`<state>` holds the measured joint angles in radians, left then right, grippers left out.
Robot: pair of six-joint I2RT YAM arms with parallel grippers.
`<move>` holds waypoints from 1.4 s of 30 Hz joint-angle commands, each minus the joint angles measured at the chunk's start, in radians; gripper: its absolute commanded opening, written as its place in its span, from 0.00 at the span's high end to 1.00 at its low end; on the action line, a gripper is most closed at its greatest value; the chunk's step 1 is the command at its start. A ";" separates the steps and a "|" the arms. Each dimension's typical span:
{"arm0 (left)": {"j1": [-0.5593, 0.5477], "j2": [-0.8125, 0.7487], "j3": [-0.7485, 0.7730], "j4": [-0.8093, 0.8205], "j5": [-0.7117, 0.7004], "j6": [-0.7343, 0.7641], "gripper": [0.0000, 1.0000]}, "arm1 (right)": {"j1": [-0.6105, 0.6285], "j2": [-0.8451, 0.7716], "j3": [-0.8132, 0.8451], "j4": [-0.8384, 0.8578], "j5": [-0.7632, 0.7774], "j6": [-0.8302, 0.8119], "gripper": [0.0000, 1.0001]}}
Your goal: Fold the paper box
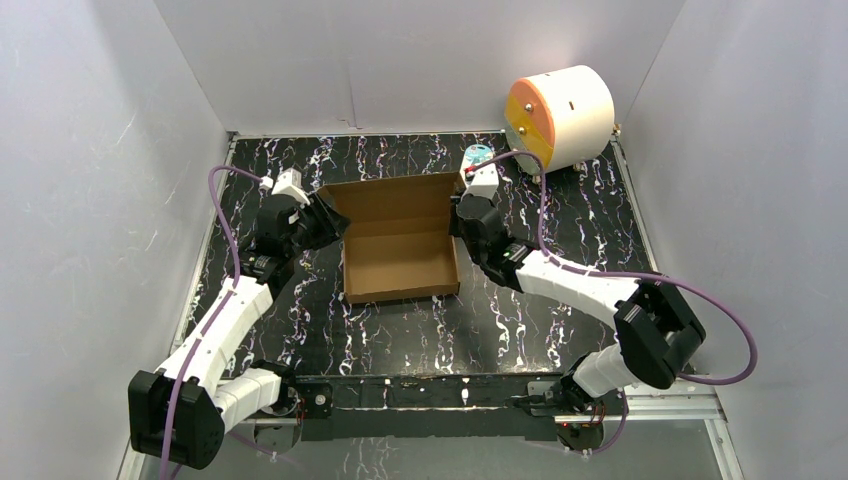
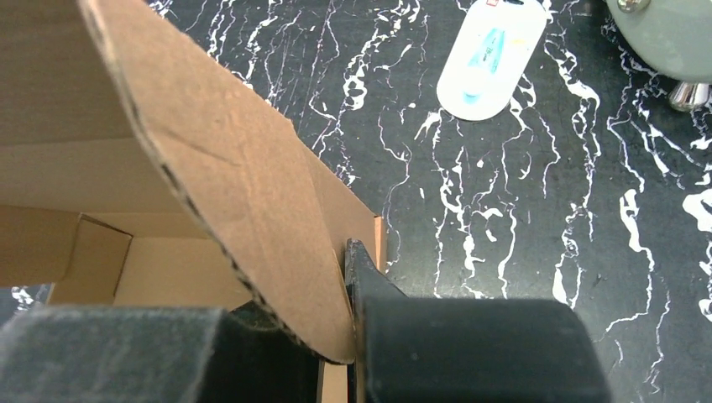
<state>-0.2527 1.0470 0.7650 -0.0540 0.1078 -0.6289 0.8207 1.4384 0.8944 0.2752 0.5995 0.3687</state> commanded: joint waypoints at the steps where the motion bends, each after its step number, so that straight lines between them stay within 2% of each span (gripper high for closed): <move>1: -0.006 -0.015 0.043 0.011 0.036 -0.011 0.66 | -0.006 -0.024 0.105 -0.006 -0.007 0.132 0.84; 6: -0.006 -0.019 0.042 0.019 0.053 -0.024 0.66 | -0.009 0.012 0.158 -0.068 0.032 0.222 0.84; 11: -0.006 -0.013 0.038 0.024 0.064 -0.028 0.66 | -0.009 0.043 0.182 -0.069 0.028 0.232 0.83; 29: -0.006 -0.104 -0.119 0.018 0.070 -0.031 0.65 | -0.009 -0.018 -0.036 -0.009 -0.064 0.231 0.80; 36: -0.006 -0.142 -0.180 0.010 0.073 -0.059 0.65 | -0.008 -0.042 -0.106 0.019 -0.138 0.290 0.80; 42: -0.007 -0.167 -0.234 0.003 0.082 -0.094 0.63 | -0.008 -0.054 -0.169 0.058 -0.154 0.268 0.76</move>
<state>-0.2531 0.9031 0.5777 -0.0086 0.1722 -0.6926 0.8108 1.3960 0.7818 0.3431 0.5240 0.5938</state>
